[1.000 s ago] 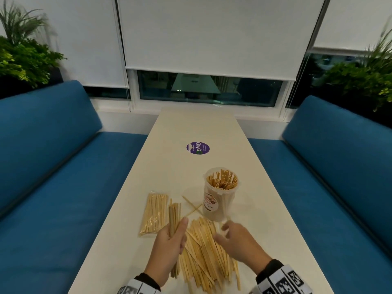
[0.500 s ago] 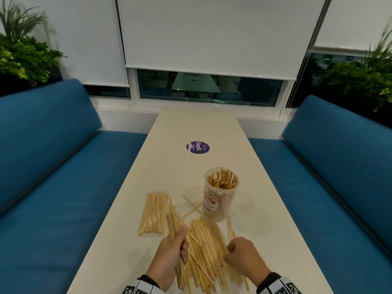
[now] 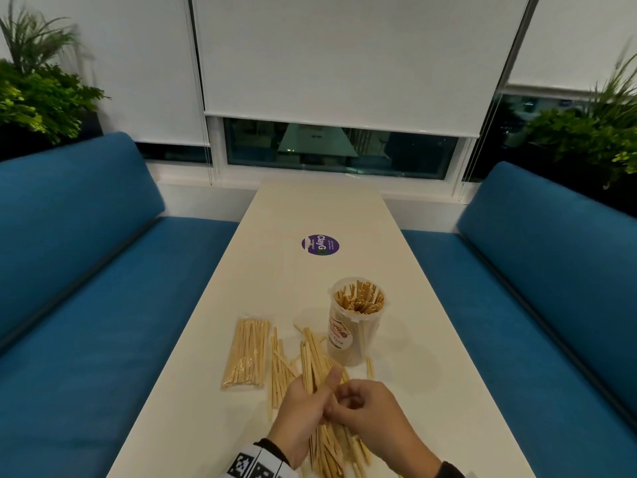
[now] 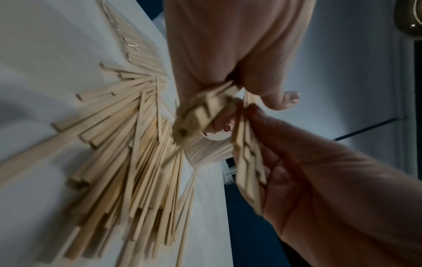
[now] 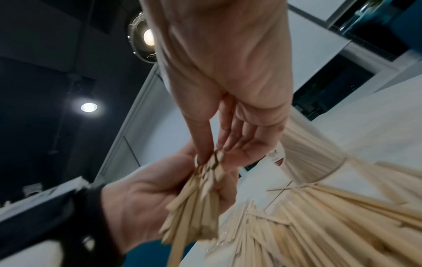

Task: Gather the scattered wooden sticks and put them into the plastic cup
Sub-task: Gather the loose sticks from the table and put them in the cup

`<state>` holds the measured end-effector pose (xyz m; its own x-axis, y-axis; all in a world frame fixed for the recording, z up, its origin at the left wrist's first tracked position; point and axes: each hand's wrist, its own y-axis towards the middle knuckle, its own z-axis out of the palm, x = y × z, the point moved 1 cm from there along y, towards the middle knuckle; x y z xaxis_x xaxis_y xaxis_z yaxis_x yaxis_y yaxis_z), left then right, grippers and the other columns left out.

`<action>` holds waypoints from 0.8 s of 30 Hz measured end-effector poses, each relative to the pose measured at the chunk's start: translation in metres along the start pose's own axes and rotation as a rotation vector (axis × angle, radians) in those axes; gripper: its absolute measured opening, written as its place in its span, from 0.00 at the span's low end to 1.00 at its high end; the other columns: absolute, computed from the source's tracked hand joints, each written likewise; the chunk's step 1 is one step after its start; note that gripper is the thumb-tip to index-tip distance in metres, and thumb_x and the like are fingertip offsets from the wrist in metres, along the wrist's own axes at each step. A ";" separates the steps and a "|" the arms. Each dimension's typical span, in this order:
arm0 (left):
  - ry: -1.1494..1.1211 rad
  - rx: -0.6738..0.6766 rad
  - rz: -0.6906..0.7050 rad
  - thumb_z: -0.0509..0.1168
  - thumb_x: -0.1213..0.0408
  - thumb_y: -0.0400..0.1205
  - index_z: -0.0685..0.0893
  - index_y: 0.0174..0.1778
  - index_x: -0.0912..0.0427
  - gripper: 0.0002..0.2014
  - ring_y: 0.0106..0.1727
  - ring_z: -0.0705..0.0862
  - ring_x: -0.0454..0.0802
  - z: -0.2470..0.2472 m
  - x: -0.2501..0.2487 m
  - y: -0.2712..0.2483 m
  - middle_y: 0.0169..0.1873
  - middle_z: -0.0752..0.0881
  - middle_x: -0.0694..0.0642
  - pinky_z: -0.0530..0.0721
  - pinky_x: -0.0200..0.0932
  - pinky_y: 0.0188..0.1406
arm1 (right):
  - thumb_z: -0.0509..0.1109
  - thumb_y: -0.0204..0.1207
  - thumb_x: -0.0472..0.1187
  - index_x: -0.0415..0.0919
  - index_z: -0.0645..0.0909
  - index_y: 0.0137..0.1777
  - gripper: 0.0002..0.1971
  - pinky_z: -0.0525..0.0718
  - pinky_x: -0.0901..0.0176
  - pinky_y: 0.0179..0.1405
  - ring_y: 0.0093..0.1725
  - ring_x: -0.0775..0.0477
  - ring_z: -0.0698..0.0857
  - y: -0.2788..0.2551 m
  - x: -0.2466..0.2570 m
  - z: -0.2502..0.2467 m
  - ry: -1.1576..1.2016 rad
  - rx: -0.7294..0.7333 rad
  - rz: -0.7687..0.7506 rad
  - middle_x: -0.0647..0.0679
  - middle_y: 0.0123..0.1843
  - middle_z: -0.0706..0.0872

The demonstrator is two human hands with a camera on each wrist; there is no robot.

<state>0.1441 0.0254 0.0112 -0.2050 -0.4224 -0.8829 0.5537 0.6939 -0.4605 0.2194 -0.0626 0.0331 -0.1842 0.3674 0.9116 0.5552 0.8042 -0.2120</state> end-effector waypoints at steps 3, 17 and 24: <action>-0.030 -0.069 0.023 0.70 0.45 0.74 0.54 0.81 0.63 0.46 0.73 0.73 0.57 -0.005 -0.001 0.003 0.75 0.70 0.61 0.77 0.46 0.65 | 0.76 0.69 0.40 0.43 0.80 0.40 0.07 0.76 0.69 0.30 0.25 0.61 0.77 0.001 0.002 0.008 0.008 -0.042 -0.024 0.55 0.22 0.82; 0.004 -0.133 0.655 0.58 0.53 0.81 0.77 0.43 0.65 0.16 0.27 0.79 0.36 0.009 -0.032 -0.018 0.25 0.79 0.46 0.76 0.25 0.32 | 0.61 0.80 0.57 0.26 0.79 0.62 0.30 0.87 0.52 0.37 0.33 0.42 0.84 0.009 0.010 0.003 0.865 0.158 0.571 0.37 0.35 0.84; 0.064 -0.114 0.714 0.63 0.61 0.81 0.79 0.47 0.55 0.03 0.32 0.86 0.34 0.014 -0.033 -0.024 0.27 0.87 0.44 0.78 0.22 0.30 | 0.71 0.72 0.50 0.30 0.90 0.39 0.20 0.84 0.50 0.45 0.37 0.42 0.86 0.003 0.035 0.001 0.981 0.195 0.467 0.39 0.33 0.88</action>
<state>0.1486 0.0145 0.0527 0.1265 0.1886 -0.9739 0.4830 0.8458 0.2265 0.2137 -0.0464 0.0641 0.7821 0.1935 0.5923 0.2488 0.7746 -0.5815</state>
